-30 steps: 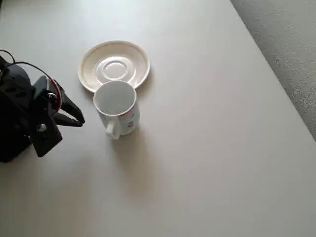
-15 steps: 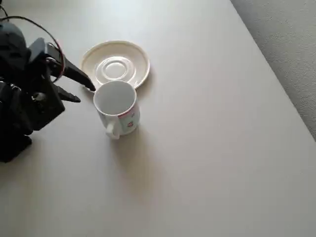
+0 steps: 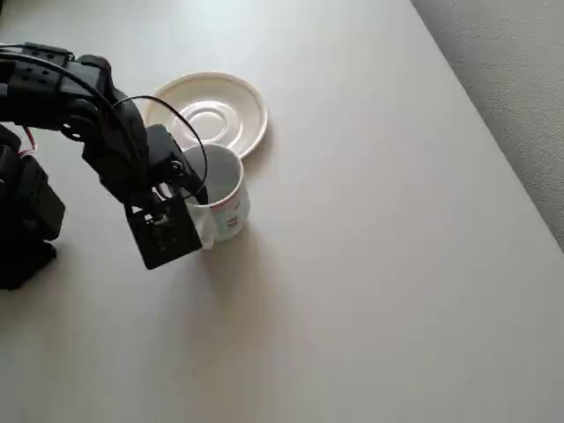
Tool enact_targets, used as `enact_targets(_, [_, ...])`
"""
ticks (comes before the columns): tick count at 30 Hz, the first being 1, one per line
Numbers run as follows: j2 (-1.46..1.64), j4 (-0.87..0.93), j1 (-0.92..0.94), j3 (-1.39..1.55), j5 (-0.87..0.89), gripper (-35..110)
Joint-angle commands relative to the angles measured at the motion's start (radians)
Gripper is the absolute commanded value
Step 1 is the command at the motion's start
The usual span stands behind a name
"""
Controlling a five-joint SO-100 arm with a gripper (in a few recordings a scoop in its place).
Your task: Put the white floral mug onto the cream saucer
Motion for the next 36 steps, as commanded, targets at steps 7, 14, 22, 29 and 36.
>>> enact_targets(7, [-0.051, -0.021, -0.034, 0.021, 0.035, -2])
enact_targets(14, [0.192, 0.114, -0.074, 0.009, 0.037, -2])
enact_targets(22, [0.425, 0.364, -0.186, -0.173, 0.077, -2])
enact_targets(29, [0.396, 0.460, -0.304, -0.397, 0.120, -2])
enact_targets(36, [0.272, 0.423, -0.394, -0.469, 0.140, -2])
